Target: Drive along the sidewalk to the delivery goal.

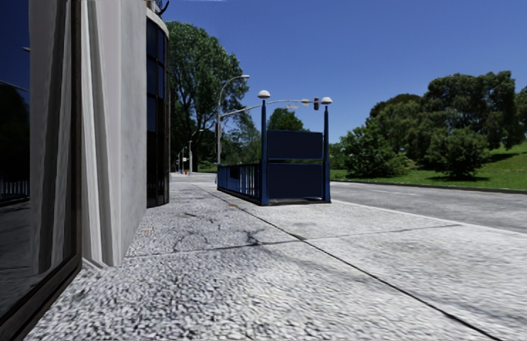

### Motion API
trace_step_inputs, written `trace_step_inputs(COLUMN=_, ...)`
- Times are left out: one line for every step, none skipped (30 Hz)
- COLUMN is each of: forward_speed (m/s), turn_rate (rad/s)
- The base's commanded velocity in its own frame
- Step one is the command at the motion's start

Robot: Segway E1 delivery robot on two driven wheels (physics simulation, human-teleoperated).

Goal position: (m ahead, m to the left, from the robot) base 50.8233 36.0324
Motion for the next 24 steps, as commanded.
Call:
trace_step_inputs(forward_speed=2.0, turn_rate=0.46)
trace_step_inputs(forward_speed=2.0, turn_rate=0.45)
trace_step_inputs(forward_speed=2.0, turn_rate=0.39)
trace_step_inputs(forward_speed=2.0, turn_rate=0.22)
trace_step_inputs(forward_speed=2.0, turn_rate=0.22)
trace_step_inputs(forward_speed=2.0, turn_rate=0.0)
trace_step_inputs(forward_speed=2.0, turn_rate=0.0)
trace_step_inputs(forward_speed=2.0, turn_rate=0.0)
trace_step_inputs(forward_speed=2.0, turn_rate=0.0)
trace_step_inputs(forward_speed=2.0, turn_rate=0.0)
trace_step_inputs(forward_speed=2.0, turn_rate=0.0)
trace_step_inputs(forward_speed=2.0, turn_rate=0.0)
trace_step_inputs(forward_speed=2.0, turn_rate=0.0)
trace_step_inputs(forward_speed=2.0, turn_rate=0.0)
trace_step_inputs(forward_speed=2.0, turn_rate=0.0)
trace_step_inputs(forward_speed=2.0, turn_rate=0.0)
trace_step_inputs(forward_speed=2.0, turn_rate=0.0)
trace_step_inputs(forward_speed=2.0, turn_rate=0.04)
trace_step_inputs(forward_speed=2.0, turn_rate=0.04)
trace_step_inputs(forward_speed=2.0, turn_rate=0.12)
trace_step_inputs(forward_speed=2.0, turn_rate=0.16)
trace_step_inputs(forward_speed=2.0, turn_rate=0.17)
trace_step_inputs(forward_speed=2.0, turn_rate=0.17)
trace_step_inputs(forward_speed=2.0, turn_rate=0.19)
